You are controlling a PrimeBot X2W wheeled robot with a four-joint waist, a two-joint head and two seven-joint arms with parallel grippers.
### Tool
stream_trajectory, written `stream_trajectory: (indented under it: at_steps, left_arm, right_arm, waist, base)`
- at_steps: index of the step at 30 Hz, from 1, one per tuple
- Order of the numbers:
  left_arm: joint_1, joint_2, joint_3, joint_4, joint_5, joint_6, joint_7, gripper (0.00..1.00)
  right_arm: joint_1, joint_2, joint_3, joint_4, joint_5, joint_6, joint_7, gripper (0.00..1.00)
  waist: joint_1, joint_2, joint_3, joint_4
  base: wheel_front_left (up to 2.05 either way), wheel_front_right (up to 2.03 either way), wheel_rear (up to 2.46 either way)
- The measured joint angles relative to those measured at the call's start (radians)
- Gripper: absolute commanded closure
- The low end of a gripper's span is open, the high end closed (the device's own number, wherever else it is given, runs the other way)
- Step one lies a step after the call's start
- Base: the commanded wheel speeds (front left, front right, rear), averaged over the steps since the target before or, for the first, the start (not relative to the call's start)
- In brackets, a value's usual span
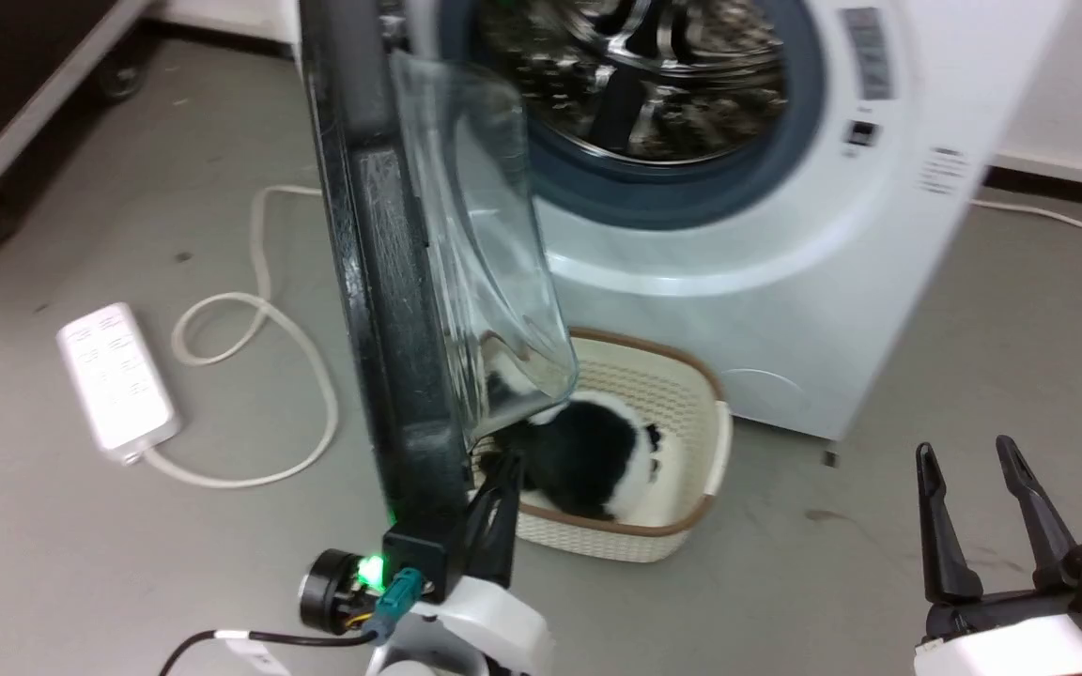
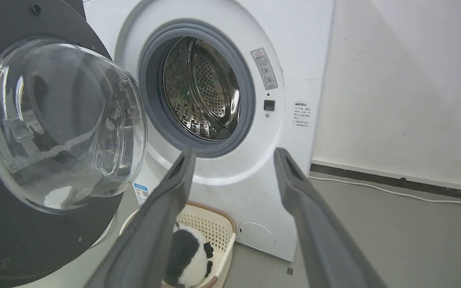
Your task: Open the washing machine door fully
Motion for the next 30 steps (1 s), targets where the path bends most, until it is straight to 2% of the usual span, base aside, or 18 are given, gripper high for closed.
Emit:
stream_trajectory:
  at_steps: [8, 13, 18, 23, 30]
  left_arm:
    - [0.019, 0.024, 0.047, -0.021, -0.027, 0.029, 0.000, 1.00]
    - [0.019, 0.061, 0.118, -0.033, -0.054, 0.054, -0.008, 1.00]
    - [-0.003, 0.123, 0.206, -0.037, -0.081, 0.069, -0.010, 1.00]
    - [-0.050, 0.208, 0.318, -0.020, -0.130, 0.072, 0.000, 1.00]
    - [-0.142, 0.339, 0.454, 0.077, -0.195, 0.058, 0.012, 1.00]
  right_arm:
    - [-0.003, 0.000, 0.011, -0.002, -0.006, 0.000, 0.000, 0.00]
    - [-0.014, 0.000, 0.029, -0.005, -0.018, 0.000, 0.000, 0.00]
    - [-0.043, -0.003, 0.044, -0.006, -0.028, 0.000, 0.000, 0.00]
    - [-0.056, -0.032, 0.044, -0.008, -0.029, 0.000, 0.000, 0.00]
    - [-0.081, -0.082, 0.034, -0.016, -0.028, 0.000, 0.000, 0.00]
  waist:
    - [0.0001, 0.0000, 0.021, 0.132]
    - [0.0002, 0.0000, 0.069, 0.176]
    - [0.0002, 0.0000, 0.131, 0.186]
    - [0.0003, 0.0000, 0.199, 0.176]
    - [0.0003, 0.0000, 0.285, 0.145]
  base:
    - [0.00, 0.00, 0.00]
    - [0.00, 0.00, 0.00]
    - [0.00, 0.00, 0.00]
    - [0.00, 0.00, 0.00]
    - [0.00, 0.00, 0.00]
